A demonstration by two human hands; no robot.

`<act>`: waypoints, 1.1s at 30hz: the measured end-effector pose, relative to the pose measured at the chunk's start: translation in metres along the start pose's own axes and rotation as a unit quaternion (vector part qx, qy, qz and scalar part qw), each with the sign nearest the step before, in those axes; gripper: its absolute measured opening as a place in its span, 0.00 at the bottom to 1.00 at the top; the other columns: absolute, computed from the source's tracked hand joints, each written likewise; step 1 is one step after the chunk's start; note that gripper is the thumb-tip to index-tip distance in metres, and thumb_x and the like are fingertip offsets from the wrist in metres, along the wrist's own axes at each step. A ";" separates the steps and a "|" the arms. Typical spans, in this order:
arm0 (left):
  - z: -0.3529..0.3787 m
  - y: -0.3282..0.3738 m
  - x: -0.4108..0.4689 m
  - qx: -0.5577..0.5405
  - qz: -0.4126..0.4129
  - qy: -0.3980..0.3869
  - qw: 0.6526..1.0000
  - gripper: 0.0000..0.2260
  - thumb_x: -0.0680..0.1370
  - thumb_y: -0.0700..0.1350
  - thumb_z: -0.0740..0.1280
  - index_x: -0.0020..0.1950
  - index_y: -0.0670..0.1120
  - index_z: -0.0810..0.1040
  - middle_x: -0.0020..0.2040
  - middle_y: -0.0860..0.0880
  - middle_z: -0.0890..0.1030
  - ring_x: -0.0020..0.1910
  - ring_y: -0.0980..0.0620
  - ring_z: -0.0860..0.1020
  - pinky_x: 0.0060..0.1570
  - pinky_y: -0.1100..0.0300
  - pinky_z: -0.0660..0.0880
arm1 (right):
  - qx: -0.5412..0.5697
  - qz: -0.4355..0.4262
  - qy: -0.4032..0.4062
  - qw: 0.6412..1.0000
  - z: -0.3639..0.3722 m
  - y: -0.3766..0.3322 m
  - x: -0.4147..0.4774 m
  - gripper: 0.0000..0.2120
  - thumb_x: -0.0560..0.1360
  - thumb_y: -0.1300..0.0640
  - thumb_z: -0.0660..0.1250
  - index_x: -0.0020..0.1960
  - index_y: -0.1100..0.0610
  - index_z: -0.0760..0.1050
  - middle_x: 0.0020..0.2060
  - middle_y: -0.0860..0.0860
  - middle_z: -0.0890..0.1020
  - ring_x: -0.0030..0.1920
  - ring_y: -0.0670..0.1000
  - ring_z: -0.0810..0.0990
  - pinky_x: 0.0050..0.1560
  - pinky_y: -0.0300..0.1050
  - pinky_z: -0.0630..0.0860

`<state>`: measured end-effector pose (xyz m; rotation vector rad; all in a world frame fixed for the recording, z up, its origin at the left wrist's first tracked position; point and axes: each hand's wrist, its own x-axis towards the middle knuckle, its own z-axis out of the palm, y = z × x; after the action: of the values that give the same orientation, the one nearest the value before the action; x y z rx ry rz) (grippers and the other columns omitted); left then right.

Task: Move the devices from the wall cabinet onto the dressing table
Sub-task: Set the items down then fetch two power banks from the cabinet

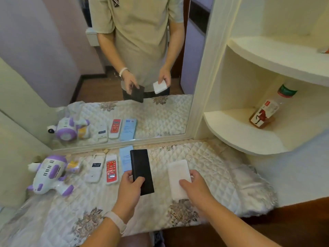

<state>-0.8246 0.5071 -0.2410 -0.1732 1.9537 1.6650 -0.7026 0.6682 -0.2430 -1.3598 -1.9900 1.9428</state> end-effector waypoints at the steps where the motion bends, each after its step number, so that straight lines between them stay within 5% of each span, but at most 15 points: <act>1: 0.000 0.000 0.013 0.004 -0.010 -0.002 1.000 0.09 0.79 0.35 0.64 0.57 0.45 0.71 0.48 0.42 0.82 0.43 0.47 0.82 0.37 0.59 0.77 | -0.009 0.005 -0.001 1.000 0.002 -0.003 0.011 0.12 0.78 0.60 0.64 0.59 0.52 0.69 0.50 0.47 0.78 0.46 0.47 0.80 0.36 0.39 0.78; 7: 0.006 -0.008 0.086 0.031 -0.075 -0.033 0.996 0.14 0.79 0.39 0.65 0.64 0.46 0.69 0.58 0.43 0.79 0.52 0.46 0.80 0.48 0.53 0.79 | -0.039 0.059 0.009 0.997 0.032 -0.017 0.074 0.12 0.77 0.61 0.64 0.59 0.55 0.70 0.51 0.52 0.80 0.47 0.51 0.81 0.35 0.39 0.76; 12: 0.016 -0.015 0.129 0.032 -0.100 -0.058 0.993 0.13 0.80 0.39 0.64 0.62 0.49 0.68 0.52 0.50 0.79 0.49 0.51 0.80 0.42 0.57 0.77 | -0.061 0.089 0.017 0.994 0.060 -0.018 0.117 0.16 0.77 0.60 0.65 0.64 0.57 0.69 0.55 0.53 0.78 0.53 0.54 0.80 0.55 0.54 0.79; 17: 0.024 -0.023 0.151 0.042 -0.120 -0.072 0.989 0.11 0.79 0.38 0.64 0.59 0.51 0.70 0.53 0.51 0.79 0.50 0.53 0.79 0.46 0.56 0.77 | -0.060 0.105 0.022 0.992 0.074 -0.021 0.146 0.14 0.77 0.61 0.65 0.61 0.55 0.69 0.52 0.51 0.78 0.50 0.51 0.80 0.48 0.47 0.80; 22: 0.033 -0.027 0.170 0.094 -0.131 -0.081 0.984 0.10 0.78 0.38 0.64 0.56 0.50 0.71 0.51 0.48 0.80 0.48 0.50 0.80 0.50 0.52 0.78 | -0.081 0.112 0.013 0.990 0.081 -0.021 0.170 0.15 0.77 0.60 0.66 0.63 0.53 0.69 0.53 0.49 0.78 0.53 0.52 0.79 0.54 0.52 0.80; 27: 0.030 -0.032 0.168 0.141 -0.110 -0.102 0.979 0.16 0.77 0.38 0.64 0.64 0.49 0.70 0.54 0.49 0.79 0.52 0.49 0.78 0.49 0.57 0.75 | -0.110 0.123 0.006 0.986 0.089 -0.017 0.179 0.14 0.77 0.60 0.65 0.61 0.54 0.69 0.53 0.51 0.78 0.51 0.51 0.79 0.52 0.49 0.79; 33: 0.026 -0.027 0.153 0.139 -0.049 -0.088 0.985 0.17 0.76 0.36 0.64 0.58 0.54 0.71 0.52 0.54 0.80 0.52 0.54 0.79 0.42 0.67 0.72 | -0.190 0.091 0.001 0.978 0.077 -0.018 0.175 0.15 0.78 0.58 0.62 0.64 0.54 0.69 0.55 0.50 0.78 0.51 0.48 0.77 0.45 0.40 0.74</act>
<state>-0.9320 0.5642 -0.3409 -0.0148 1.9830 1.2826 -0.8641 0.7149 -0.3355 -1.6763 -2.4047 1.6767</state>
